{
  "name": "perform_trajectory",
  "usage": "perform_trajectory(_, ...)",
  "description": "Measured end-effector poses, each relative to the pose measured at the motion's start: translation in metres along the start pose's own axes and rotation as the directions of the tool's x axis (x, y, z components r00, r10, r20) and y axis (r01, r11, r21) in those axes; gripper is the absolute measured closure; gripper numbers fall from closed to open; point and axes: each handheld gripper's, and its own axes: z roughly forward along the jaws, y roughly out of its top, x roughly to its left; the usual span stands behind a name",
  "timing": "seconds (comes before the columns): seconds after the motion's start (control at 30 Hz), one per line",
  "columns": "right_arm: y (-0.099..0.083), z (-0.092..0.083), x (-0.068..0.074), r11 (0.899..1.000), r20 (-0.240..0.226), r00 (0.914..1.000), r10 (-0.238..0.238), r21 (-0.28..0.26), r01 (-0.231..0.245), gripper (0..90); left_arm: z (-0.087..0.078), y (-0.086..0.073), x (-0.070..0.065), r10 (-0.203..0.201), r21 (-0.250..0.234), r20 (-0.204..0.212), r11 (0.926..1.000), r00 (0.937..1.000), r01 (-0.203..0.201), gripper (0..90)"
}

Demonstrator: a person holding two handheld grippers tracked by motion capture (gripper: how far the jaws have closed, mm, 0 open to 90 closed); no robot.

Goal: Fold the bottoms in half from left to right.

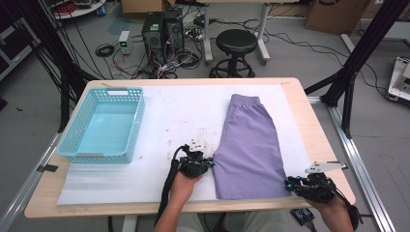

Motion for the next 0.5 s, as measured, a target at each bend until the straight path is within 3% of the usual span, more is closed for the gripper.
perform_trajectory(0.07, 0.000, -0.003, -0.002, 0.999, 0.010, 0.9998, 0.016, -0.030, -0.016, 69.7, -0.003, 0.001, 0.002, -0.034, -0.019, -0.011, 0.9992, 0.9994, 0.034, 67.7)
perform_trajectory(0.13, 0.001, -0.006, -0.005, 0.996, 0.018, 0.9987, 0.048, -0.073, -0.047, 70.6, -0.006, 0.001, 0.003, -0.033, -0.049, -0.005, 0.9982, 0.9994, 0.033, 63.2)
perform_trajectory(0.23, 0.003, -0.008, -0.003, 0.994, 0.039, 0.9988, 0.029, -0.106, -0.024, 79.3, -0.006, 0.004, 0.003, -0.025, -0.070, 0.015, 0.9972, 0.9996, 0.026, 58.8)
perform_trajectory(0.33, 0.005, -0.002, -0.001, 0.995, 0.042, 0.9990, 0.019, -0.101, -0.015, 80.1, 0.003, 0.008, 0.001, -0.016, -0.062, 0.023, 0.9979, 0.9996, 0.018, 56.0)
perform_trajectory(0.4, 0.006, 0.004, 0.000, 0.997, 0.055, 0.9982, 0.022, -0.081, -0.018, 80.2, 0.010, 0.010, 0.000, -0.003, -0.030, 0.012, 0.9995, 0.9999, 0.003, 56.2)
perform_trajectory(0.47, 0.006, 0.009, 0.001, 0.999, 0.067, 0.9977, 0.005, -0.044, -0.002, 88.6, 0.015, 0.010, -0.003, 0.022, -0.012, -0.022, 0.9997, 0.9995, -0.022, 61.7)
perform_trajectory(0.5, 0.005, 0.010, 0.001, 1.000, 0.070, 0.9974, -0.013, -0.026, 0.015, 89.7, 0.014, 0.010, -0.003, 0.032, -0.004, -0.039, 0.9995, 0.9987, -0.033, 71.2)
